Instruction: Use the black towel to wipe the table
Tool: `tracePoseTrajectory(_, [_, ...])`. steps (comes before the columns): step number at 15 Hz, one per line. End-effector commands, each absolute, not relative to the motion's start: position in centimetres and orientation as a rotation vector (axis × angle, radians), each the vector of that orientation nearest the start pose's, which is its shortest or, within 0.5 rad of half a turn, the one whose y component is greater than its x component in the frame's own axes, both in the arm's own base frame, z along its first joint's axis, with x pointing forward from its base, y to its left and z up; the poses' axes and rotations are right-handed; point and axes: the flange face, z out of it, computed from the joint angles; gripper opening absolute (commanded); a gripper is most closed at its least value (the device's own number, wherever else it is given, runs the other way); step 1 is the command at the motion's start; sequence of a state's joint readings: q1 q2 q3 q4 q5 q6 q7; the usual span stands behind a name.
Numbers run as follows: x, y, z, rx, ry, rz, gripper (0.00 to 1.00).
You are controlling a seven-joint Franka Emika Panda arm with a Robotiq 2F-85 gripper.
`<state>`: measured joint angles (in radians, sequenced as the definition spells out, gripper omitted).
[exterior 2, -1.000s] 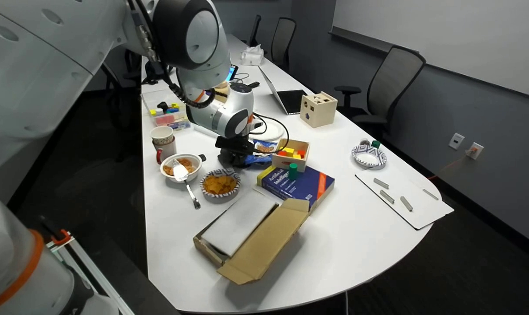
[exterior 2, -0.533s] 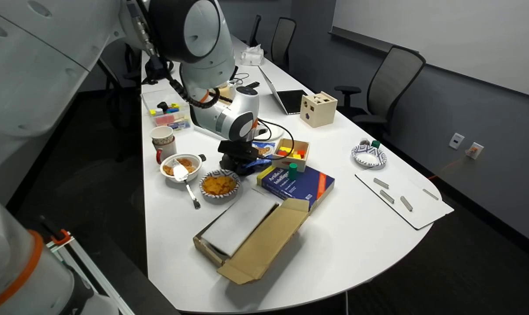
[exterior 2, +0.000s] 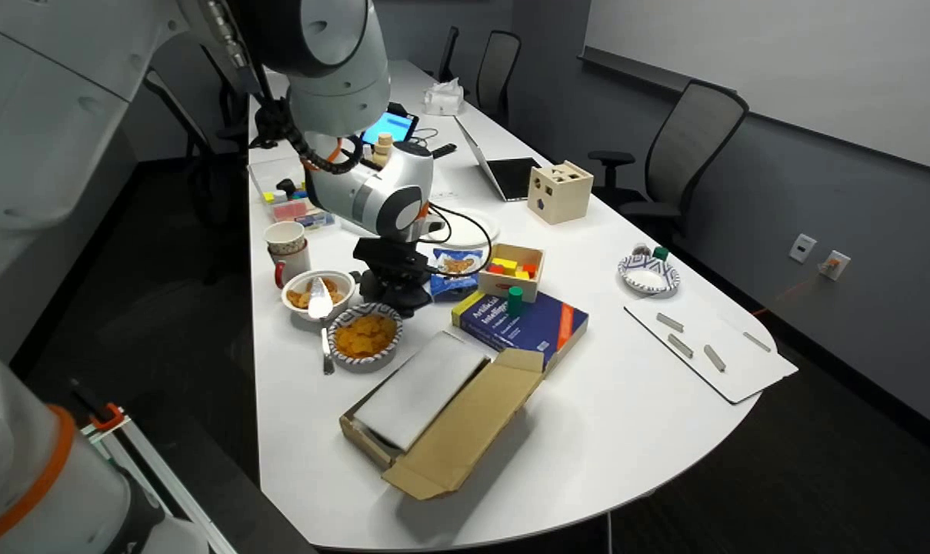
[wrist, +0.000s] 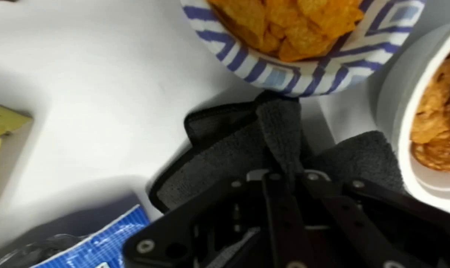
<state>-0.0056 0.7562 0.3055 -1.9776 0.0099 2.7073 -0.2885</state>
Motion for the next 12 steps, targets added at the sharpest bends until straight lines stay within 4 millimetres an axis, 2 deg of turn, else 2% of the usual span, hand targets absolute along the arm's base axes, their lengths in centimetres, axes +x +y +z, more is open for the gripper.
tracePoseTrajectory(1, [55.8,19.3,12.8,-2.788,-0.717,-0.056,0.01])
tracePoseTrajectory(3, [56.2,19.8,14.9,-2.798,-0.682,-0.148,0.01])
tracePoseTrajectory(5, [56.8,19.6,17.1,-2.826,-0.642,-0.226,0.01])
tracePoseTrajectory(7, [56.4,18.2,20.1,-2.878,-0.61,-0.229,0.01])
tracePoseTrajectory(12, [54.9,13.2,28.7,-2.978,-0.494,-0.14,0.01])
